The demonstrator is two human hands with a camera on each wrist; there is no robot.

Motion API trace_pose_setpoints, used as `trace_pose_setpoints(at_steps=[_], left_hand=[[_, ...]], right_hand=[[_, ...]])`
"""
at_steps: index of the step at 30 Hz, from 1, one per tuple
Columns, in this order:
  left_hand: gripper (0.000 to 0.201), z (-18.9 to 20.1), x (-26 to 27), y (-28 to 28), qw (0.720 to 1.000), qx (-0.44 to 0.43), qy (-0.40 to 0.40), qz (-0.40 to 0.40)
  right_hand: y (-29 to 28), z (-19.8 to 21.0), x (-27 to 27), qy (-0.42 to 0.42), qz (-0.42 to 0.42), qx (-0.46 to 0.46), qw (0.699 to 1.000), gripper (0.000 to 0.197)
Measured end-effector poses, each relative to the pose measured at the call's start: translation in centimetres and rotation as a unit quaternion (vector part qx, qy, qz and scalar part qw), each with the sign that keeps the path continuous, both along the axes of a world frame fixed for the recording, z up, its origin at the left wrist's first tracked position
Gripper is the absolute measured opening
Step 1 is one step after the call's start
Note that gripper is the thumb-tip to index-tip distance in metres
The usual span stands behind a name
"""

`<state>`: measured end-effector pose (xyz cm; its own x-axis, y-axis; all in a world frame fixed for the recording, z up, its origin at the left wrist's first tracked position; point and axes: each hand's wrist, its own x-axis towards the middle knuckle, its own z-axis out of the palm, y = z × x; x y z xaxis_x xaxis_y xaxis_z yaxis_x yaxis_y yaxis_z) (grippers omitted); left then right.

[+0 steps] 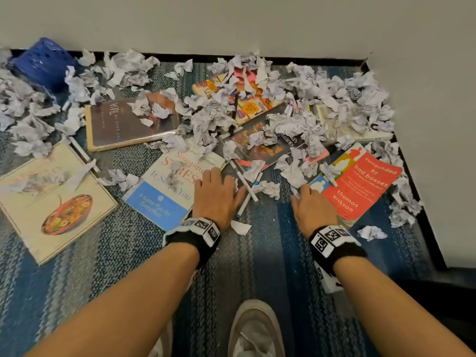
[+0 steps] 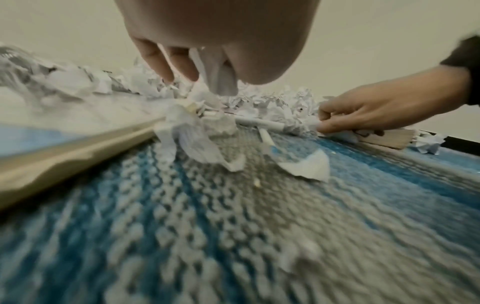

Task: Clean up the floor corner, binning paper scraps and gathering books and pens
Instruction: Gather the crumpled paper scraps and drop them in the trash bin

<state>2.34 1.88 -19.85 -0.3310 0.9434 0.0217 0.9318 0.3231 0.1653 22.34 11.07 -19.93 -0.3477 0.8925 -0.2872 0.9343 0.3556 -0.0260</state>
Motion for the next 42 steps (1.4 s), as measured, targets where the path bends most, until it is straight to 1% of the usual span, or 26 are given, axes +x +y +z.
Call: trace_pose_setpoints(at_steps=[2,3,4,5,6,7,9,10,12,14,16,18,19,21,22,23,24,26,27,30,32,35,37,38,40,42], left_hand=[[0.035,0.2,-0.8,1.0,0.999,-0.02,-0.033,0.003],[0.03,-0.3,-1.1,1.3,0.998,-0.028,-0.061,-0.008],[0.027,-0.8,-1.3,1.4,0.996,-0.031,-0.085,-0.028],[0.03,-1.3,-1.3,1.4,0.993,-0.038,-0.094,-0.055],[0.038,-1.8,-1.2,1.2,0.992,-0.05,-0.085,-0.08],[0.042,-2.1,-1.2,0.9,0.991,-0.068,-0.067,-0.095],[0.034,-2.8,-1.1,0.1,0.99,-0.096,-0.022,-0.104],[0.027,-3.1,-1.2,-0.2,0.99,-0.091,-0.013,-0.104],[0.018,-3.3,-1.5,-0.6,0.992,-0.078,-0.042,-0.085],[0.023,-2.8,-1.9,-0.5,0.991,-0.072,-0.096,-0.054],[0.027,-1.6,-2.4,-0.2,0.988,-0.048,-0.145,-0.019],[0.027,-0.4,-3.3,-0.1,0.987,-0.018,-0.162,0.01],[0.031,0.2,-4.0,-0.5,0.988,-0.02,-0.153,0.022],[0.044,1.0,-5.2,-1.2,0.991,-0.076,-0.105,0.026],[0.053,1.3,-5.6,-2.0,0.99,-0.115,-0.08,0.024],[0.062,1.6,-5.8,-2.7,0.986,-0.153,-0.062,0.019],[0.071,1.7,-5.8,-3.6,0.981,-0.189,-0.047,0.012],[0.087,1.5,-5.1,-5.5,0.97,-0.24,-0.024,-0.012],[0.094,1.3,-4.6,-6.3,0.969,-0.247,-0.015,-0.026],[0.103,0.1,-2.9,-7.6,0.97,-0.234,0.004,-0.064],[0.099,-0.4,-2.0,-7.5,0.97,-0.233,0.024,-0.073],[0.077,-0.8,-1.4,-7.1,0.971,-0.228,0.035,-0.058],[0.06,-1.0,-1.4,-7.0,0.976,-0.211,0.014,-0.047],[0.05,-1.3,-1.6,-7.0,0.979,-0.199,-0.001,-0.045],[0.031,-1.8,-2.1,-7.0,0.982,-0.181,-0.034,-0.048],[0.017,-2.1,-2.7,-6.9,0.981,-0.18,-0.055,-0.05]], right_hand=[[0.3,-0.2,-0.2,-0.008,0.047,-0.009,0.999,0.027],[0.4,-0.2,-0.3,0.01,0.055,-0.014,0.998,0.025],[0.3,-0.1,-0.5,0.046,0.053,-0.016,0.997,0.023],[0.3,-0.1,-0.8,0.096,0.046,-0.017,0.994,0.02],[0.4,0.1,-1.2,0.14,0.036,-0.02,0.989,0.019],[0.4,0.2,-1.8,0.17,0.031,-0.026,0.985,0.023],[0.5,0.2,-3.0,0.176,0.064,-0.032,0.982,0.038],[0.5,0.1,-3.5,0.162,0.09,-0.038,0.982,0.041],[0.4,-0.5,-4.1,0.123,0.126,-0.063,0.982,0.04],[0.3,-1.0,-4.2,0.088,0.137,-0.071,0.984,0.034],[0.0,-1.1,-3.8,0.108,0.128,-0.033,0.985,0.029],[-0.7,-0.7,-3.5,0.163,0.114,0.022,0.98,0.025],[-1.3,-0.4,-3.6,0.193,0.112,0.032,0.974,0.021],[-2.7,0.4,-3.8,0.239,0.097,-0.013,0.966,0.015],[-3.5,0.7,-4.1,0.244,0.099,-0.052,0.963,0.018],[-4.4,0.9,-4.4,0.236,0.123,-0.069,0.961,0.025],[-5.1,1.0,-4.7,0.22,0.164,-0.062,0.96,0.031],[-6.5,1.0,-5.2,0.187,0.228,-0.04,0.955,0.03],[-7.0,0.9,-5.6,0.166,0.24,-0.036,0.956,0.03],[-7.6,-0.4,-6.4,0.06,0.255,-0.023,0.965,0.05],[-7.7,-1.0,-6.5,0.017,0.277,-0.018,0.961,0.048],[-7.5,-1.0,-6.5,0.002,0.311,-0.016,0.95,0.028],[-7.4,-0.6,-6.2,0.005,0.324,-0.03,0.945,0.023],[-7.3,-0.5,-6.2,0.021,0.314,-0.038,0.948,0.021],[-6.8,-0.2,-5.9,0.068,0.258,-0.076,0.961,0.018],[-6.5,0.0,-5.7,0.111,0.209,-0.105,0.966,0.02]])
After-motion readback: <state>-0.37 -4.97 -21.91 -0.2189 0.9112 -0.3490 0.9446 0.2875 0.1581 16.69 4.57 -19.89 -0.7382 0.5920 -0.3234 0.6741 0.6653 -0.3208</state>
